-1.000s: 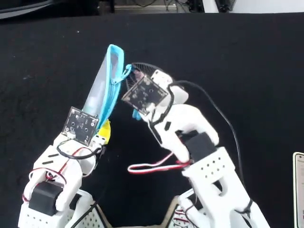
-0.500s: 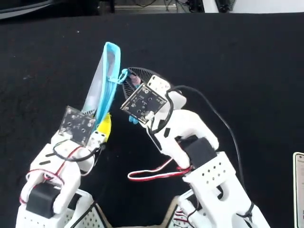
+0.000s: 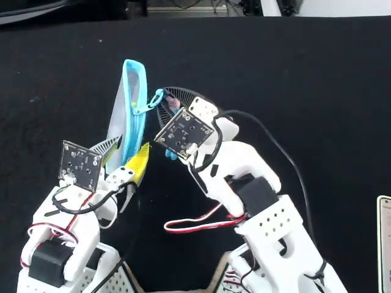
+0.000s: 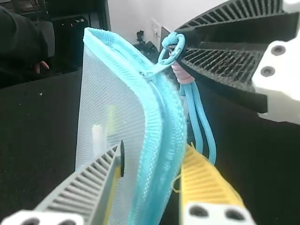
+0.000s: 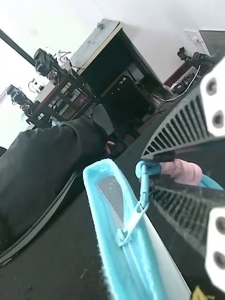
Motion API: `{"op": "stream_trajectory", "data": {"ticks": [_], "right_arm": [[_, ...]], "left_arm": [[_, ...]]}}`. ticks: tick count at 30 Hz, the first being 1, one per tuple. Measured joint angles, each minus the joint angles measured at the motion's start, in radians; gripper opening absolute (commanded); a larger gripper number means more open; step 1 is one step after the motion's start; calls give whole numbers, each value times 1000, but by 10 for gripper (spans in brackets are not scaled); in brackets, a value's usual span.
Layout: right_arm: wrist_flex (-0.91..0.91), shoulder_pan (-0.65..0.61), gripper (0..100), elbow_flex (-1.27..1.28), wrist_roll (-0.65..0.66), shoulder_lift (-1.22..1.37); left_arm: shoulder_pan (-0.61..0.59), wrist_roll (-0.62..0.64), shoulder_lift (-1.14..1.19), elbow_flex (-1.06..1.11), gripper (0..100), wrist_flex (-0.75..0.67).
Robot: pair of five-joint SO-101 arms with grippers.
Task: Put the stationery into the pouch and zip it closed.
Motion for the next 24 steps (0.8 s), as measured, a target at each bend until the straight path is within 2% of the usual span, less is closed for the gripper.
{"op": "stream_trajectory", "data": {"ticks": [6, 20, 24], "right_arm": [[0, 0, 11, 0, 0, 0], [-2, -2, 11, 0, 0, 0], [-63, -2, 11, 0, 0, 0]], "left_arm": [[2, 0, 0, 0, 55, 0], [2, -58, 0, 0, 29, -3], [2, -58, 0, 0, 29, -3]]}}
